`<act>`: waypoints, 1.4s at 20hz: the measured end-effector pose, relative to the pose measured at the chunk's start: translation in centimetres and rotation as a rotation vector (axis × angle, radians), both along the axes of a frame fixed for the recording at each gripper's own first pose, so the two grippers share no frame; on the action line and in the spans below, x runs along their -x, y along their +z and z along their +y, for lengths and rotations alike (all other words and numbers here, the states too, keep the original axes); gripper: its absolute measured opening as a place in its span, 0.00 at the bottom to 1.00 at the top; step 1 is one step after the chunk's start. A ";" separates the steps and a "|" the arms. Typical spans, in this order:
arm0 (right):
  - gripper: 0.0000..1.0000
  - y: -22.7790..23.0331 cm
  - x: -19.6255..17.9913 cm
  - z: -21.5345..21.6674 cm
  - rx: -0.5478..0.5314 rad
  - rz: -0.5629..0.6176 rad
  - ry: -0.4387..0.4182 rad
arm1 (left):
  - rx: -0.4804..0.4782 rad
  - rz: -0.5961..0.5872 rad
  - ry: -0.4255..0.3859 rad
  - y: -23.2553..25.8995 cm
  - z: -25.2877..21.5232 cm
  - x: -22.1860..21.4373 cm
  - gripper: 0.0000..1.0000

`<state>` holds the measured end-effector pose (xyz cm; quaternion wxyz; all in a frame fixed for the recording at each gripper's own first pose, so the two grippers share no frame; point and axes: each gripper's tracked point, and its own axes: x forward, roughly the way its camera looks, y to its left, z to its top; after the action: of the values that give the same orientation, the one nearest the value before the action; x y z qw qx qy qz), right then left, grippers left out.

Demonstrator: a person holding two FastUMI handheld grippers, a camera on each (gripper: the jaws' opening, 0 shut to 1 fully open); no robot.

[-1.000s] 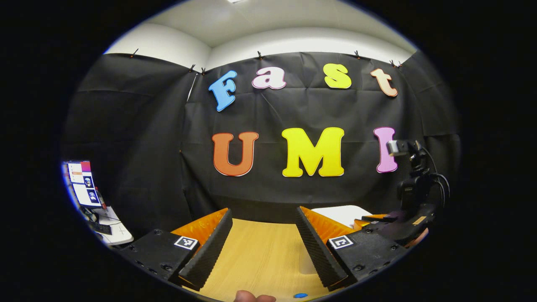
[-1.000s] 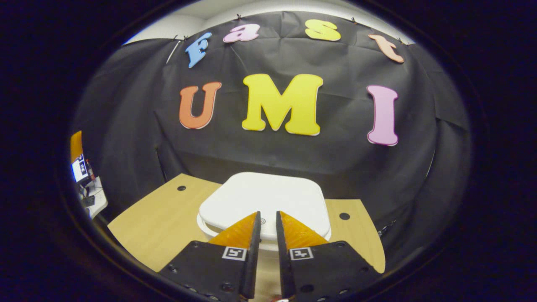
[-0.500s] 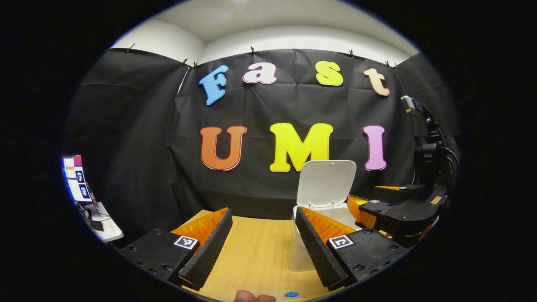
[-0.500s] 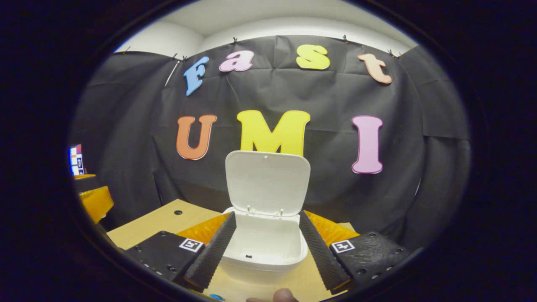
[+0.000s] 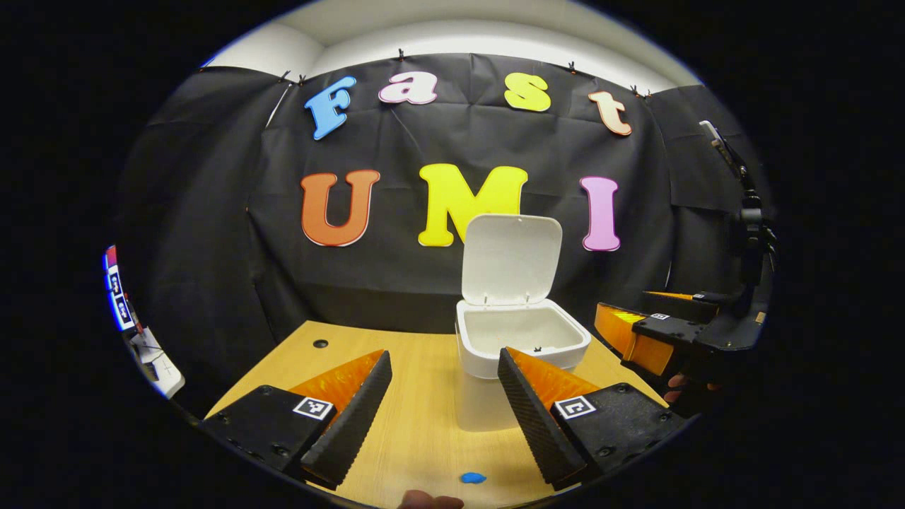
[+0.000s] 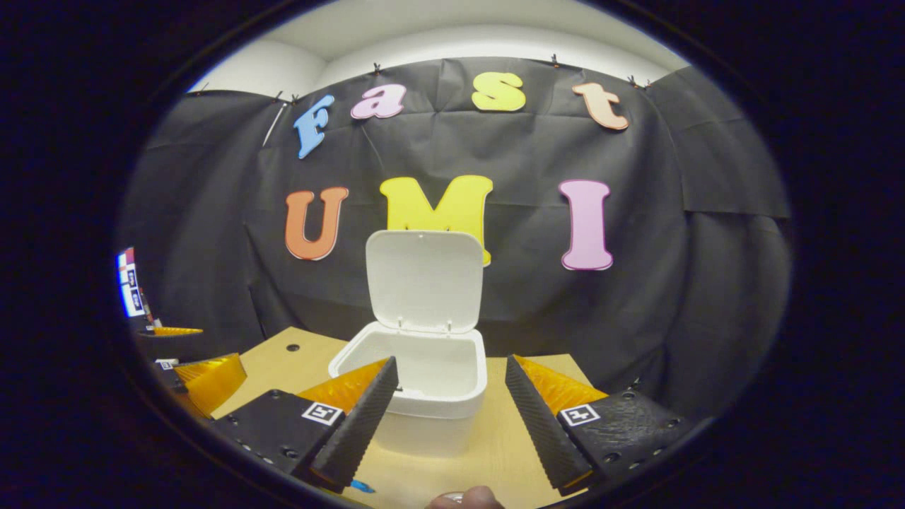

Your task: Press the lid of the desktop garbage bin to open it, pick up the crumpled paper on the desktop and throw it into the bin, then pick up the pop can on the desktop and drop it into the bin, and finally close the garbage bin lid.

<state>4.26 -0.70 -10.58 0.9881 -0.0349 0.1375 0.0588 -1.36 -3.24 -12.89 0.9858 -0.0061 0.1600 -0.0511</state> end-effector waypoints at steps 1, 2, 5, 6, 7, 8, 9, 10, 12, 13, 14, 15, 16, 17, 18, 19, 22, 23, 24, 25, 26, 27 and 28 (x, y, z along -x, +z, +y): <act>0.96 -0.9 0.6 -0.6 0.003 0.023 -0.013 | 0.007 0.038 -0.007 -1.1 -0.3 0.4 0.98; 0.94 -1.6 1.3 -1.2 -0.002 0.039 -0.025 | 0.011 0.073 -0.014 -2.3 -0.6 0.8 0.98; 0.96 -3.5 3.3 -2.7 0.008 0.069 -0.055 | -0.001 0.165 -0.032 -5.6 -0.9 2.1 0.98; 0.96 -4.0 3.9 -3.1 0.016 0.081 -0.061 | -0.002 0.191 -0.037 -6.7 -1.0 2.5 0.98; 0.96 -4.6 4.3 -3.4 0.023 0.097 -0.065 | -0.003 0.225 -0.042 -7.9 -1.2 3.0 0.98; 0.96 -5.4 4.8 -3.7 0.029 0.113 -0.070 | -0.001 0.253 -0.048 -8.9 -1.5 3.3 0.98; 0.96 -6.0 5.3 -4.2 0.036 0.129 -0.078 | -0.001 0.284 -0.055 -10.0 -1.8 3.7 0.98; 0.96 -6.6 5.8 -4.5 0.041 0.142 -0.084 | -0.002 0.316 -0.061 -11.1 -2.0 4.3 0.98; 0.96 -7.9 6.7 -5.2 0.052 0.168 -0.092 | -0.005 0.367 -0.065 -13.4 -2.4 5.4 0.98; 0.96 -8.7 7.2 -5.7 0.062 0.183 -0.098 | -0.002 0.390 -0.067 -14.5 -2.7 5.8 0.98; 0.98 -9.6 7.7 -6.0 0.069 0.200 -0.103 | 0.004 0.412 -0.066 -15.7 -2.9 6.2 0.98; 0.96 -10.3 8.4 -6.4 0.074 0.219 -0.108 | 0.011 0.438 -0.065 -16.8 -3.2 6.6 0.98; 0.96 -11.0 9.0 -6.7 0.078 0.236 -0.112 | 0.017 0.461 -0.063 -17.9 -3.2 7.1 0.98; 0.96 -11.6 9.6 -7.0 0.087 0.253 -0.116 | 0.019 0.485 -0.061 -19.1 -3.3 7.5 0.98; 0.96 -12.3 10.1 -7.4 0.098 0.269 -0.118 | 0.019 0.508 -0.060 -20.2 -3.4 8.0 0.98; 0.96 -12.9 10.6 -7.8 0.108 0.282 -0.123 | 0.017 0.532 -0.061 -21.3 -3.6 8.5 0.99; 0.98 -14.2 11.3 -8.8 0.111 0.318 -0.144 | 0.014 0.589 -0.063 -24.1 -3.9 9.3 0.99; 0.96 -14.5 11.6 -9.1 0.114 0.328 -0.151 | 0.015 0.602 -0.063 -24.9 -4.0 9.4 0.99; 0.96 -14.7 11.8 -9.2 0.116 0.337 -0.158 | 0.011 0.617 -0.062 -25.7 -4.0 9.4 0.99; 0.96 -15.1 11.9 -9.3 0.115 0.346 -0.164 | 0.006 0.633 -0.058 -26.5 -3.9 9.3 0.99; 0.98 -15.5 12.2 -9.4 0.111 0.356 -0.168 | 0.004 0.646 -0.054 -27.2 -3.8 9.1 0.99; 0.96 -15.9 12.2 -9.5 0.108 0.367 -0.172 | 0.006 0.653 -0.051 -27.8 -3.7 8.9 0.99; 0.96 -16.4 12.4 -9.5 0.104 0.380 -0.176 | 0.005 0.660 -0.047 -28.4 -3.6 8.7 0.99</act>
<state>-8.11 -10.21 -26.99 0.9426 -0.0621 0.3269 -0.0292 -10.07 -6.81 -41.27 0.8792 -0.0211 0.4708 -0.0697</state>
